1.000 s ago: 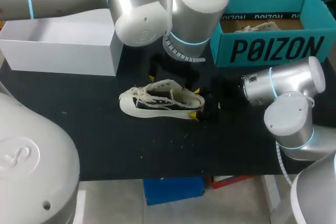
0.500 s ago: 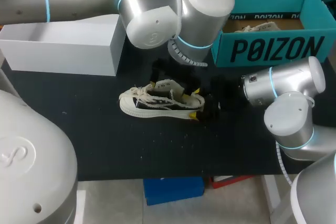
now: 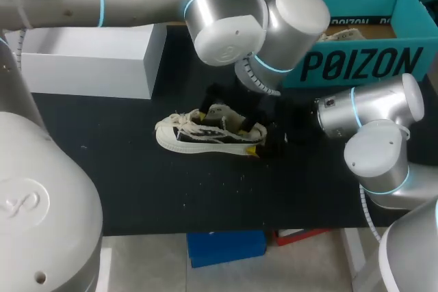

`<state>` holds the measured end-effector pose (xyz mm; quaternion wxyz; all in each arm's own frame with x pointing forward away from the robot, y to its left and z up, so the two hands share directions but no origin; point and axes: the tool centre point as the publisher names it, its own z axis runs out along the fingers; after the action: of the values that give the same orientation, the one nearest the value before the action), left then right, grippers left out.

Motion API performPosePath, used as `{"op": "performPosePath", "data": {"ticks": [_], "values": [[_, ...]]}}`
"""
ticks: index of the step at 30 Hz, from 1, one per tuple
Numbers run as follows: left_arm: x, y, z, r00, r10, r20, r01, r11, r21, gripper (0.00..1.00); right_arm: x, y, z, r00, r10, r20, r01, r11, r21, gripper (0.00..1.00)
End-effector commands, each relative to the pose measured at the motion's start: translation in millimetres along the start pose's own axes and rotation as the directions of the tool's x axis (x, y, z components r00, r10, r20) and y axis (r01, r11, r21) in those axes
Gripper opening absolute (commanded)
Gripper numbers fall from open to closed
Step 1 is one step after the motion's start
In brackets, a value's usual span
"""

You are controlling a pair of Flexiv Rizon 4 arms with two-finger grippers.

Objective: Take the shoe out of the shoebox, open the shoe tongue, remove and reinsert the insole, then place the shoe into the shoebox

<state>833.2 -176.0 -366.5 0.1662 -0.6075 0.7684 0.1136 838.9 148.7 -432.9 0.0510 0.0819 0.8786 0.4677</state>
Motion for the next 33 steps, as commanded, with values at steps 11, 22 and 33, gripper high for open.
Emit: {"op": "performPosePath", "data": {"ticks": [11, 22, 33], "values": [[-14.6, 3, 8, 0.998, -0.018, 0.063, 0.019, 1.0, -0.019, 0.73, 1.0, -1.6, 3, 1.0, 0.001, 0.003, -0.001, 1.0, 0.0, 0.0], [-12.6, 0, 3, 0.997, 0.003, 0.079, -0.002, 1.0, -0.004, 0.0, 1.0, -1.6, 3, 1.0, 0.001, 0.003, -0.001, 1.0, 0.0, 0.0], [-13.5, 2, -6, 0.997, 0.007, 0.081, -0.01, 1.0, 0.028, 0.0, 1.0, -1.6, 3, 1.0, 0.001, 0.003, -0.001, 1.0, 0.0, 0.0]]}}
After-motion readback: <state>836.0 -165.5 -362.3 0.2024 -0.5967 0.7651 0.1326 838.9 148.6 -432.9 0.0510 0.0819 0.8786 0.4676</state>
